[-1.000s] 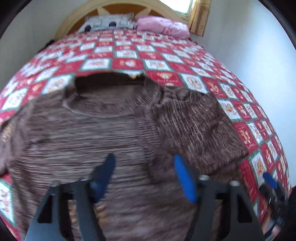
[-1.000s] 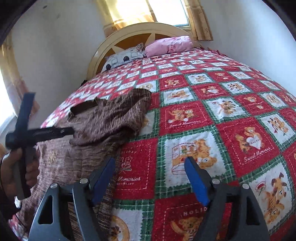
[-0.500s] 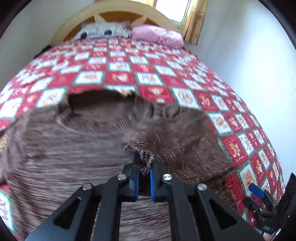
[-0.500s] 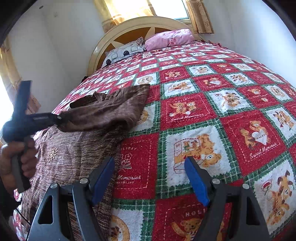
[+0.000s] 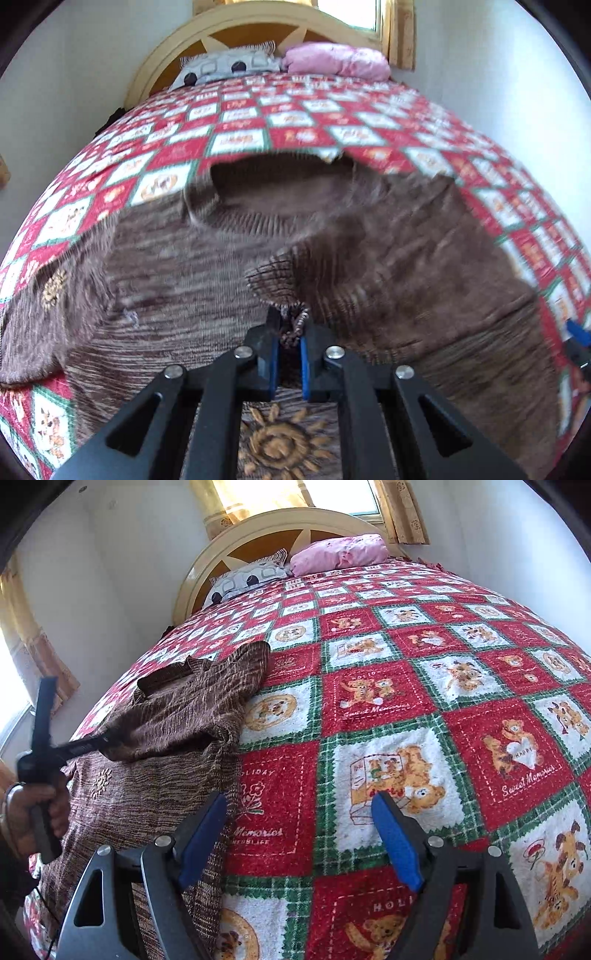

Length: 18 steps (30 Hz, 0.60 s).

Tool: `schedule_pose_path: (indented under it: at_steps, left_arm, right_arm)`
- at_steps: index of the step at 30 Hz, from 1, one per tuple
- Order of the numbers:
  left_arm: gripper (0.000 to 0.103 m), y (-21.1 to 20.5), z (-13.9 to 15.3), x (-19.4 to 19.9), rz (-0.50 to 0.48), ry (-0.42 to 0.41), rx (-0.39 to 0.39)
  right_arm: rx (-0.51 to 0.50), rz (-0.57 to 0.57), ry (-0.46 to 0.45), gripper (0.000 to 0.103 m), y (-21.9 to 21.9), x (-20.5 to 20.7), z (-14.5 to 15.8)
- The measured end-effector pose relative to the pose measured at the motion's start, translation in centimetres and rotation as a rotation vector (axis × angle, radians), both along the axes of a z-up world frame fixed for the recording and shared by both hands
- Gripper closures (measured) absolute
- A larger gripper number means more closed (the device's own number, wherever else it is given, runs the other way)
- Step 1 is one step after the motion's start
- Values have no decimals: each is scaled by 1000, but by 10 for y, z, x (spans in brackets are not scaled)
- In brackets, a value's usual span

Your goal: Fold small clothes

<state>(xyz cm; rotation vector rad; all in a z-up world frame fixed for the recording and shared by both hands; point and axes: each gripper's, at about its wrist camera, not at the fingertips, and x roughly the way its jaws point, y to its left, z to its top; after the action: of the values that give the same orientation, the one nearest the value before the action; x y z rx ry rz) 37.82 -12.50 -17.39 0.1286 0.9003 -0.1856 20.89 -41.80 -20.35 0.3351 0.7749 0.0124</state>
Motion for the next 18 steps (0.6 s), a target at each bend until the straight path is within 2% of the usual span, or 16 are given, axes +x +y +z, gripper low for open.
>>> schedule_pose_path:
  at_steps: [3, 5, 7, 10, 12, 13, 16, 18]
  left_arm:
    - [84, 2, -3, -4, 19, -20, -18]
    - [71, 3, 0, -6, 15, -4, -27]
    - [48, 8, 6, -12, 16, -20, -31]
    - [38, 21, 15, -21, 35, -98, -6]
    - [33, 31, 18, -19, 72, -131, 18]
    - [33, 39, 21, -14, 106, -141, 3]
    - [33, 56, 21, 1, 155, -98, -92]
    - [35, 61, 16, 14, 160, -32, -173]
  right_arm:
    - [1, -2, -8, 21, 0, -1, 1]
    - [-8, -11, -20, 21, 0, -3, 4]
    - [-53, -18, -34, 21, 5, -5, 14]
    - [-119, 50, -80, 21, 29, 3, 36]
    - [-145, 127, -117, 21, 52, 16, 52]
    - [-157, 162, -135, 21, 63, 24, 58]
    - [-167, 263, -158, 21, 93, 56, 66]
    - [-176, 267, -124, 21, 104, 78, 59]
